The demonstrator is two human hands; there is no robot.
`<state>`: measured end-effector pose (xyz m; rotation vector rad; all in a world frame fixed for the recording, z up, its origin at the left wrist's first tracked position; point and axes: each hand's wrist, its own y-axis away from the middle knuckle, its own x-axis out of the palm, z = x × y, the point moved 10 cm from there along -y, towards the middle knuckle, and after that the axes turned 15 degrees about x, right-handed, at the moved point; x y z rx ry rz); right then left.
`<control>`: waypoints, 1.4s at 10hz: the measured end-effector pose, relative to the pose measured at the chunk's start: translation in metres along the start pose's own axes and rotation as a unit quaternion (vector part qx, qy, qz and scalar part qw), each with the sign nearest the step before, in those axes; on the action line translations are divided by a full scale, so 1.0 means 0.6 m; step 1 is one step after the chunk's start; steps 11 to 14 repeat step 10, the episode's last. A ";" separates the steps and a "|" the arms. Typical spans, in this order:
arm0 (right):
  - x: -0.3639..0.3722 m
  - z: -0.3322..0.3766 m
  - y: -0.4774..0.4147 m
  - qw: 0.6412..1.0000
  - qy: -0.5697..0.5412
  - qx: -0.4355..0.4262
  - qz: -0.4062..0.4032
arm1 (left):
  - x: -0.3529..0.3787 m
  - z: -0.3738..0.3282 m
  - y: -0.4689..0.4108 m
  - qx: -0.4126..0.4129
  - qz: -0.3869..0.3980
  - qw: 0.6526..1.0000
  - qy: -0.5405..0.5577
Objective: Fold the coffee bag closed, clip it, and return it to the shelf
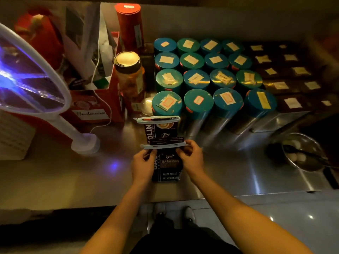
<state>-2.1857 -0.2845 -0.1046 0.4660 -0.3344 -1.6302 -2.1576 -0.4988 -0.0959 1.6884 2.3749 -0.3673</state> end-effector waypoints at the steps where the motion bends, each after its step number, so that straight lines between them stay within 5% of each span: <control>1: 0.021 0.012 -0.065 0.986 -0.007 0.043 -0.162 | 0.060 0.069 -0.139 -0.004 0.143 0.989 0.021; 7: 0.017 0.005 -0.067 0.987 0.024 0.029 -0.154 | 0.046 0.034 -0.107 -0.002 0.117 0.990 0.079; 9: 0.001 -0.016 -0.038 0.982 0.013 0.035 -0.187 | 0.000 -0.012 -0.082 0.102 0.040 0.993 -0.032; 10: -0.024 -0.020 -0.013 0.978 0.016 0.011 -0.207 | 0.020 -0.050 -0.060 0.172 0.069 0.982 -0.039; 14: -0.024 -0.020 -0.013 0.978 0.016 0.011 -0.207 | 0.020 -0.050 -0.060 0.172 0.069 0.982 -0.039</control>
